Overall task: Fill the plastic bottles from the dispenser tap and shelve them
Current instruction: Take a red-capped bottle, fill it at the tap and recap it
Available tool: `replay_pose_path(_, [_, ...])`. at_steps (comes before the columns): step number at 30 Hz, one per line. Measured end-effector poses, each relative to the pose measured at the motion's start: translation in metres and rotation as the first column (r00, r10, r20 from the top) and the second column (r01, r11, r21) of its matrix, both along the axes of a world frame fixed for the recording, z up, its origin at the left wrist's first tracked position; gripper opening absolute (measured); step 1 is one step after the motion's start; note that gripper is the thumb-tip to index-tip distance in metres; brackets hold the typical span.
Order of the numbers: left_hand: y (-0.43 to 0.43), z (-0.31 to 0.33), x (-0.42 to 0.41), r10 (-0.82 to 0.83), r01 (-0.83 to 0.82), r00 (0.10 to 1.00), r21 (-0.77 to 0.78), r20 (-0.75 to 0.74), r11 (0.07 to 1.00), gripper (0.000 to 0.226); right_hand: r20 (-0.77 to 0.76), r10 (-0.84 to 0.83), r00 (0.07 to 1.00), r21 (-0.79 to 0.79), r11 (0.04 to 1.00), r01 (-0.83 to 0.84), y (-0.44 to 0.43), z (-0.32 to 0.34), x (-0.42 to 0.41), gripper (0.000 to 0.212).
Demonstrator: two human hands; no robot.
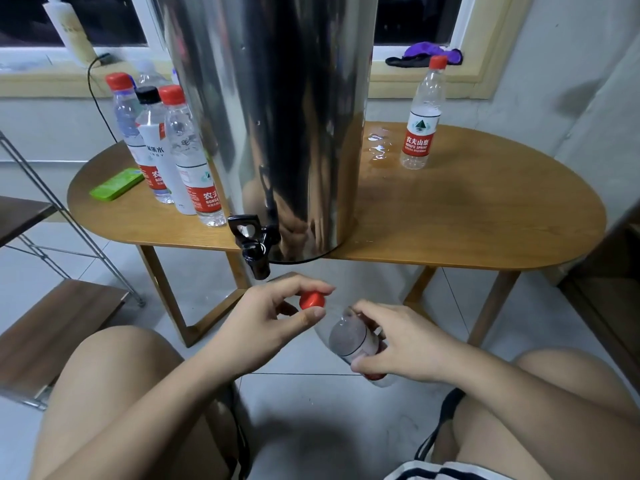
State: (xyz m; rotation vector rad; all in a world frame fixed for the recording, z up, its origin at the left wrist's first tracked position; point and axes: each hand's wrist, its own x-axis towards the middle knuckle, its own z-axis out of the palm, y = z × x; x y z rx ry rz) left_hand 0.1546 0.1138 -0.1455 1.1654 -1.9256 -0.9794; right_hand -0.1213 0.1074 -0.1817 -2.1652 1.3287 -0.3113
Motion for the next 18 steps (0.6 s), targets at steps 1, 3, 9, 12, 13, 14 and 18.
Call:
replay_pose_path(1, [0.0, -0.001, 0.001, -0.011, 0.011, 1.0, 0.008, 0.015, 1.0, 0.03, -0.004, 0.0, 1.0, -0.002, 1.0, 0.0, -0.001, 0.0, -0.002, 0.057])
replay_pose_path(3, [-0.001, -0.002, 0.004, -0.028, 0.028, 0.998, 0.016, 0.054, 0.999, 0.032, 0.004, -0.012, 1.0, -0.015, 1.0, 0.013, -0.003, -0.001, -0.006, 0.056])
replay_pose_path(9, [-0.004, -0.004, 0.01, 0.079, -0.08, 0.996, 0.01, 0.049, 0.997, 0.032, 0.055, 0.026, 0.998, 0.028, 0.999, -0.027, -0.001, -0.001, -0.008, 0.067])
replay_pose_path(12, [-0.002, -0.003, 0.011, 0.102, -0.087, 0.985, -0.107, 0.14, 0.99, 0.027, 0.087, 0.068, 0.994, 0.016, 0.997, -0.07, 0.002, -0.002, -0.01, 0.072])
replay_pose_path(13, [-0.001, -0.003, 0.012, 0.119, -0.093, 0.978, -0.152, 0.17, 0.984, 0.026, 0.089, 0.075, 0.993, 0.006, 0.997, -0.075, 0.001, 0.0, -0.012, 0.074])
replay_pose_path(14, [0.001, -0.004, 0.012, 0.138, -0.107, 0.975, -0.172, 0.177, 0.979, 0.026, 0.081, 0.077, 0.994, -0.003, 0.997, -0.077, 0.001, 0.001, -0.013, 0.075])
replay_pose_path(18, [0.009, -0.008, 0.007, 0.178, -0.149, 0.968, -0.164, 0.175, 0.975, 0.024, 0.026, 0.078, 0.997, -0.043, 0.996, -0.077, 0.003, -0.002, -0.015, 0.078])
